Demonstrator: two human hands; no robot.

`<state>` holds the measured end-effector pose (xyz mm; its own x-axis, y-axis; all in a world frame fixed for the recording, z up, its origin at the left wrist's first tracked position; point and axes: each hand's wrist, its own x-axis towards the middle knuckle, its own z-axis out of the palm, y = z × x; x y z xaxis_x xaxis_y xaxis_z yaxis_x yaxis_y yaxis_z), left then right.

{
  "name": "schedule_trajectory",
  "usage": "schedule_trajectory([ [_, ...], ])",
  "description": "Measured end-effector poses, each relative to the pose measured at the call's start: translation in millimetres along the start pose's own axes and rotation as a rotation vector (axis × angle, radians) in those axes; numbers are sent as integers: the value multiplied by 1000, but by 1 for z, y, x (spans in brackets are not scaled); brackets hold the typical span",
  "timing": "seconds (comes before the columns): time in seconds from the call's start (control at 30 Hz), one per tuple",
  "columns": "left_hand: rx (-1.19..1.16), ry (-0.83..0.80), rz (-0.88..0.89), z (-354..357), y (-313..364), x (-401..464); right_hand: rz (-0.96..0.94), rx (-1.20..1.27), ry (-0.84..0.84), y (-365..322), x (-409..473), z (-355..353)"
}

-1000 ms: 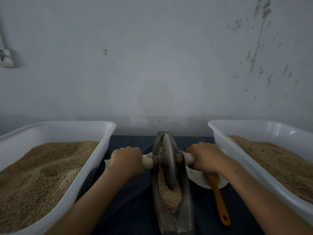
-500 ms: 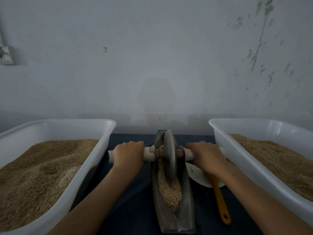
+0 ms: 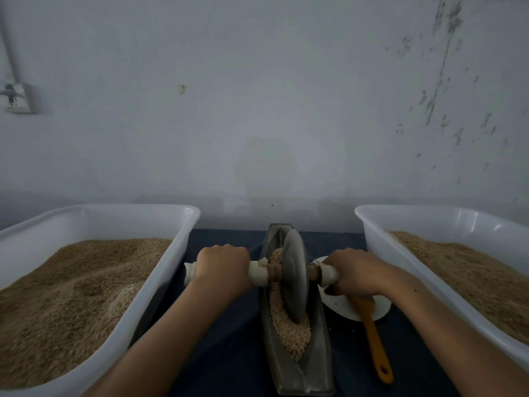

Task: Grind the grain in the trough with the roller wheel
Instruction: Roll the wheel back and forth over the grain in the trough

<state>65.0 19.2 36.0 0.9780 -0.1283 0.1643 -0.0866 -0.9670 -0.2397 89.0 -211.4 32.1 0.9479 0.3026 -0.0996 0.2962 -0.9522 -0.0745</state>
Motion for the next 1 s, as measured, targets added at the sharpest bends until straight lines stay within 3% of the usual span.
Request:
schedule_trajectory([
  [0.33,-101,17,-71,10,0,6,22,-92,330,-8,4,14],
  [0.43,-105,-2,-56,8,-1,5,18,-97,319,-9,3,11],
  [0.63,-86,-89,-3,2,-5,3,10,-108,87,-7,1,-1],
  [0.77,-81,-99,-2,1,-5,3,-1,-93,32,-5,3,-4],
  [0.87,-86,-57,-28,4,-4,5,-5,-94,88,-5,5,0],
  [1.0,-110,13,-59,11,-1,9,-18,-100,292,-6,6,9],
])
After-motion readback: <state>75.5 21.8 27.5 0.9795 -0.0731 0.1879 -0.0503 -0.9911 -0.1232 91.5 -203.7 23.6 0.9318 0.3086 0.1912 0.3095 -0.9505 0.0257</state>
